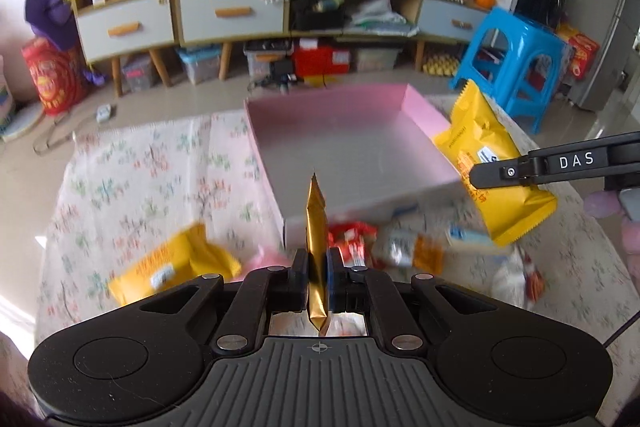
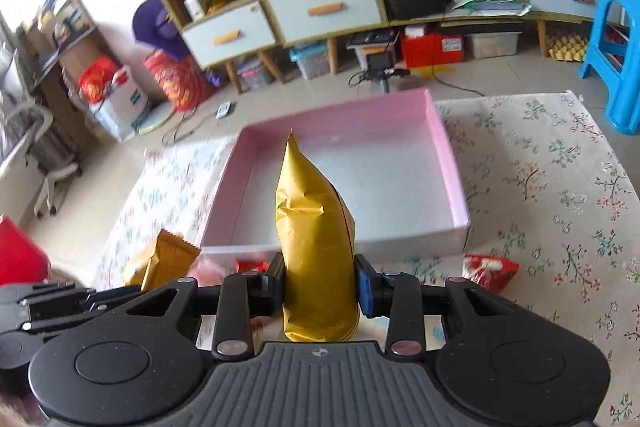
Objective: Organize snacks
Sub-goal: 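Lower the gold snack and yellow bag into the pink box, opening both tools, then grasp a white snack packet with the left tool while the right tool grasps another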
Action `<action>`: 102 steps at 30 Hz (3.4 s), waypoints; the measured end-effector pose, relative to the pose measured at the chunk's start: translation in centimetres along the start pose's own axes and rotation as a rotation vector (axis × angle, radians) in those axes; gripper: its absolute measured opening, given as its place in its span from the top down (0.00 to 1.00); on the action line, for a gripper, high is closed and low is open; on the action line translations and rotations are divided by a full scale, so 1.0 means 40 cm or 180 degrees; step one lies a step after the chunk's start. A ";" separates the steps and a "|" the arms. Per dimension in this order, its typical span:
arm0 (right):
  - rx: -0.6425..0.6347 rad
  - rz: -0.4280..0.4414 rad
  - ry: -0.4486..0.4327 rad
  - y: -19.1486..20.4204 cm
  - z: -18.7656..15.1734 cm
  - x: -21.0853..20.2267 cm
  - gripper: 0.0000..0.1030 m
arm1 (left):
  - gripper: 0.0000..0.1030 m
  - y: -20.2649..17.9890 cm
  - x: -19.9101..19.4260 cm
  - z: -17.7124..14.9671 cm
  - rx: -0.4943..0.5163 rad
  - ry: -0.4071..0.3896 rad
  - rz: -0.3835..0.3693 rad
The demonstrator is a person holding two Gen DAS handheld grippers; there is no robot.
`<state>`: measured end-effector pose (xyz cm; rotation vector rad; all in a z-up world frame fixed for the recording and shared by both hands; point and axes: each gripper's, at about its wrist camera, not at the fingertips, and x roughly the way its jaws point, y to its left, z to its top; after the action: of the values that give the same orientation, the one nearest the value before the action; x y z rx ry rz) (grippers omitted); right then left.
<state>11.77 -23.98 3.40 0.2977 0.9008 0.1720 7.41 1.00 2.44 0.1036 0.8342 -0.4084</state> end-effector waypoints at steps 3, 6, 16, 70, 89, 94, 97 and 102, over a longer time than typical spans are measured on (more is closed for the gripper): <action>0.0126 0.0033 -0.0081 -0.025 0.017 0.014 0.77 | 0.94 -0.015 0.020 0.035 -0.0009 -0.0077 0.0064; 0.0274 0.0047 -0.0148 -0.047 0.030 0.032 0.77 | 0.94 -0.024 0.057 0.067 -0.0085 -0.0123 0.0077; 0.0564 -0.0008 -0.0339 -0.100 0.057 0.092 0.77 | 0.94 -0.010 0.196 0.110 -0.0476 -0.0270 0.0297; -0.0477 -0.0245 -0.0231 -0.077 -0.099 -0.052 0.12 | 0.07 -0.037 0.099 -0.063 -0.0325 0.0271 0.0039; 0.0331 -0.0266 0.0434 -0.091 -0.163 0.011 0.12 | 0.09 -0.079 0.110 -0.091 -0.0698 0.0415 -0.0235; 0.0423 -0.0347 0.0531 -0.107 -0.169 0.026 0.13 | 0.21 -0.098 0.119 -0.092 -0.0657 0.0449 -0.0270; 0.0485 -0.0392 0.0599 -0.117 -0.173 0.031 0.13 | 0.32 -0.111 0.123 -0.095 -0.0618 0.0474 -0.0279; 0.0533 -0.0383 0.0628 -0.124 -0.173 0.031 0.16 | 0.44 -0.117 0.126 -0.096 -0.0620 0.0462 -0.0236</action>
<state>7.16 -27.09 -3.19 0.3856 1.1283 0.0141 5.92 -3.90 -3.53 -0.0793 1.0189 -0.3904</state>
